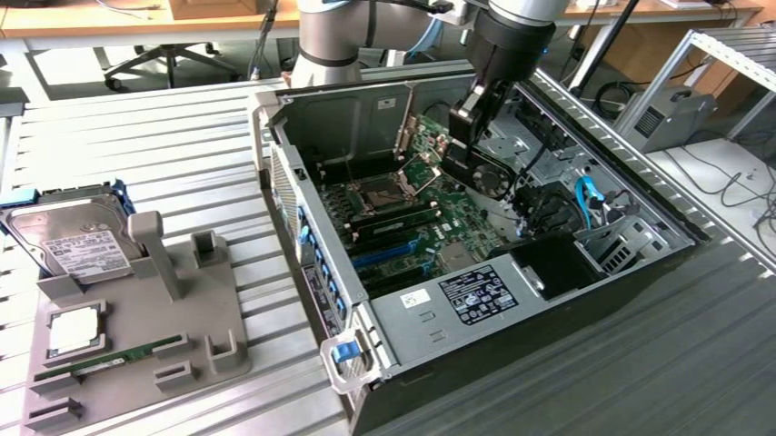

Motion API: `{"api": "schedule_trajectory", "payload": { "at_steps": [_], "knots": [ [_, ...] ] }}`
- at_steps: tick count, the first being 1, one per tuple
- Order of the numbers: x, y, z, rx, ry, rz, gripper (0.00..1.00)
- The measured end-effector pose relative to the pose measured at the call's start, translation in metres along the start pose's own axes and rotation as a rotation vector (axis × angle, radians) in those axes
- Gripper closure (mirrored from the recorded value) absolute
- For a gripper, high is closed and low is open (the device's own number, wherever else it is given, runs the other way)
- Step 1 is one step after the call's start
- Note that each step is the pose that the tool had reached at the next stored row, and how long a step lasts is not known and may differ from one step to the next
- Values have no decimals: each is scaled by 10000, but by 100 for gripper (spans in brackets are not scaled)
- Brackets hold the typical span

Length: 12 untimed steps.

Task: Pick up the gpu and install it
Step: 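Insert the gpu into the slot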

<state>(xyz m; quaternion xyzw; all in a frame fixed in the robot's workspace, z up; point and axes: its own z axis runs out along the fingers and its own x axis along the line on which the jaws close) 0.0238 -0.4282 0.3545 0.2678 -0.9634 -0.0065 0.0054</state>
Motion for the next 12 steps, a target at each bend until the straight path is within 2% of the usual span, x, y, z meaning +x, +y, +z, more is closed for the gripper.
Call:
{"api": "schedule_trajectory", "payload": {
  "at_steps": [12],
  "knots": [
    [-1,2,0,4,9,-590,74]
  ]
}}
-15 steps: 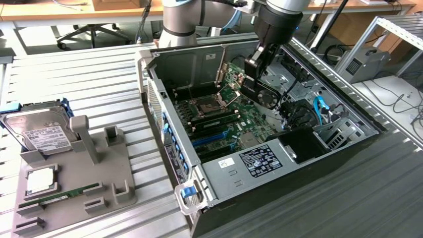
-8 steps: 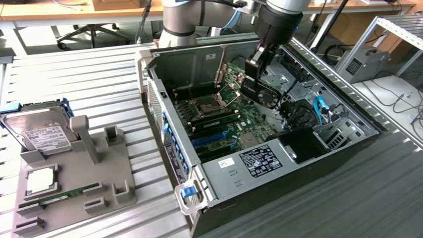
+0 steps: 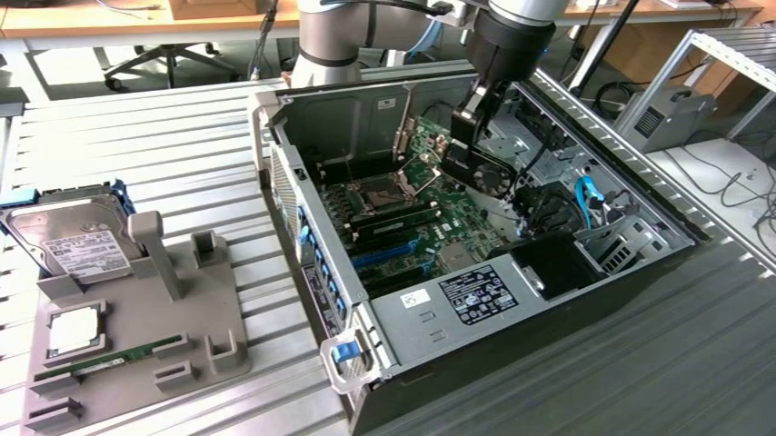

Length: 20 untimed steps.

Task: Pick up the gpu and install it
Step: 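Insert the gpu into the slot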

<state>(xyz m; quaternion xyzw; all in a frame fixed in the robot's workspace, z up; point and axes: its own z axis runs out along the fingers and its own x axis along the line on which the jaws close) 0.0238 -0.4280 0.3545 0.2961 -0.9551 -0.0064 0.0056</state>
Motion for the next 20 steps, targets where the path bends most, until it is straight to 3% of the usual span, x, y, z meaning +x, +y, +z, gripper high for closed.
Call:
{"api": "schedule_trajectory", "payload": {
  "at_steps": [20],
  "knots": [
    [-2,3,0,8,17,-1087,74]
  ]
}}
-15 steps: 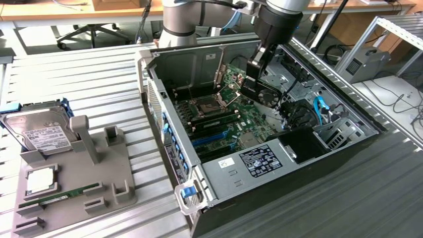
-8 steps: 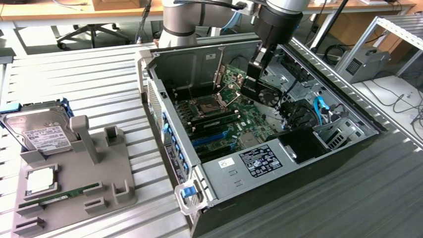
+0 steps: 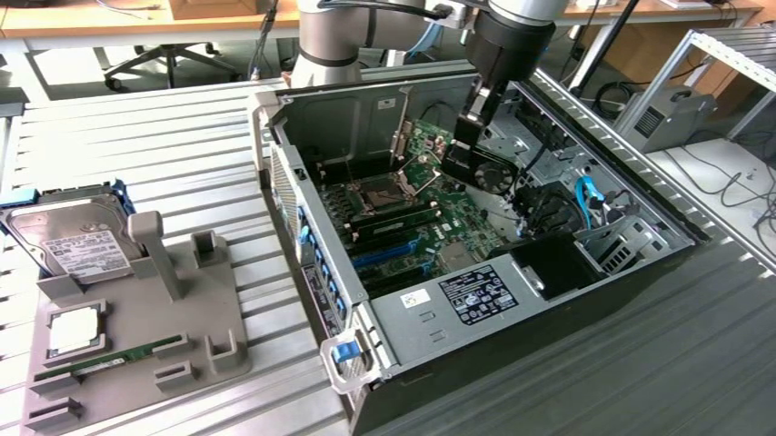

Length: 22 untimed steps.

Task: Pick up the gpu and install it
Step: 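Insert the gpu into the slot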

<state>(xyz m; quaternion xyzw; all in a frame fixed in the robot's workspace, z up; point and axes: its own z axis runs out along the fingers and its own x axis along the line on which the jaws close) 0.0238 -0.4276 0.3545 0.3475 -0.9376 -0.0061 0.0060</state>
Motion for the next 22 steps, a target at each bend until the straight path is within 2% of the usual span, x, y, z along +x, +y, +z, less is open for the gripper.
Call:
{"api": "schedule_trajectory", "payload": {
  "at_steps": [22],
  "knots": [
    [-3,4,0,8,17,-1124,74]
  ]
}}
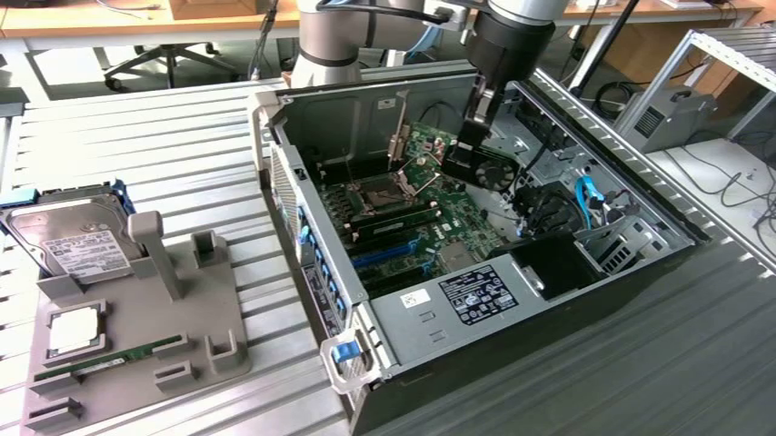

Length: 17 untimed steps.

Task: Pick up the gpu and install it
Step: 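Insert the gpu into the slot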

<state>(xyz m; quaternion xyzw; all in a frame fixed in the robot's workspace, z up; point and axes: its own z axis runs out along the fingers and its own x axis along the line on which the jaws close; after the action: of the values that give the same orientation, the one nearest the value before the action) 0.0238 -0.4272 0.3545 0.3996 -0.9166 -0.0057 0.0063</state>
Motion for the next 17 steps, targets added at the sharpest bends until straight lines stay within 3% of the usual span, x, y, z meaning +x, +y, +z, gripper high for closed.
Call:
{"api": "schedule_trajectory", "payload": {
  "at_steps": [17],
  "knots": [
    [-1,1,0,6,14,-891,74]
  ]
}}
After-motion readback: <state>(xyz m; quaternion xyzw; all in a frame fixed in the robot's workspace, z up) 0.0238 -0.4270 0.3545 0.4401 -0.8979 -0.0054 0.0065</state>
